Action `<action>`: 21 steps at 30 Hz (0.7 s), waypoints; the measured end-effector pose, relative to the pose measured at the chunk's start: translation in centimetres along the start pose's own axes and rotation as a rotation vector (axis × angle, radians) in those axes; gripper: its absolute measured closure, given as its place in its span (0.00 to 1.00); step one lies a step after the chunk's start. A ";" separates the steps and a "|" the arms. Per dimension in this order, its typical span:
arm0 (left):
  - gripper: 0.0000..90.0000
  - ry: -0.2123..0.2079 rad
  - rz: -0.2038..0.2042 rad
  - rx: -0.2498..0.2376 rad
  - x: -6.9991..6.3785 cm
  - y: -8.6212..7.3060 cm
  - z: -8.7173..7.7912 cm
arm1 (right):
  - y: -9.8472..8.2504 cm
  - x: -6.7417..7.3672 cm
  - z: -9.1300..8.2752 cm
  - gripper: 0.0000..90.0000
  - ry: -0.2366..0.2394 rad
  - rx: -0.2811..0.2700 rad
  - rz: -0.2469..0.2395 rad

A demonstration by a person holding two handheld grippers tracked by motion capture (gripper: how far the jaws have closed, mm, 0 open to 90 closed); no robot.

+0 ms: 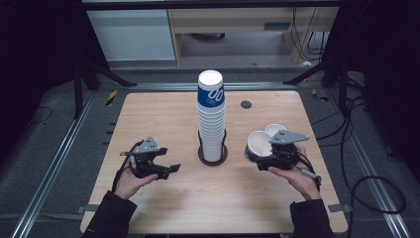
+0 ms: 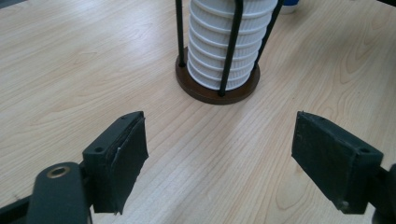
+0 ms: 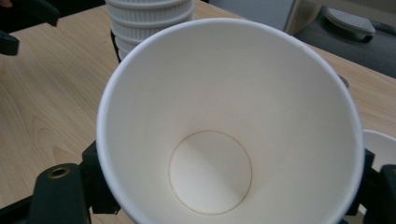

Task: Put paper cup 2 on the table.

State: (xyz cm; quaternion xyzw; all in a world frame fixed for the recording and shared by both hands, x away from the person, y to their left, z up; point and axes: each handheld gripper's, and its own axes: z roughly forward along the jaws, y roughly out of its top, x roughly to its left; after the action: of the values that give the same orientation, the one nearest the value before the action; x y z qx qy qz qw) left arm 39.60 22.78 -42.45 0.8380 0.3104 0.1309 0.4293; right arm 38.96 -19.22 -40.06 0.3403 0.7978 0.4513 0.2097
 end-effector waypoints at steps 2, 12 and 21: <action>0.20 0.009 -0.009 -0.003 0.2 0.0 -0.2 | -0.1 -0.2 -0.3 0.22 -0.016 0.011 0.006; 0.19 0.032 -0.019 -0.005 0.6 -0.2 -0.5 | -1.5 -1.3 -1.5 0.22 -0.089 0.076 0.061; 0.19 0.055 -0.033 -0.001 1.0 -0.3 -0.7 | -3.3 -2.1 -1.4 0.22 -0.112 0.126 0.113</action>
State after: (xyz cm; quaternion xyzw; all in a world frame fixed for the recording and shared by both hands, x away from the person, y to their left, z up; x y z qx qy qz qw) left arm 39.87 24.03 -42.33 0.8287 0.3358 0.1468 0.4231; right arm 38.31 -22.73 -42.17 0.4219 0.7913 0.3916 0.2062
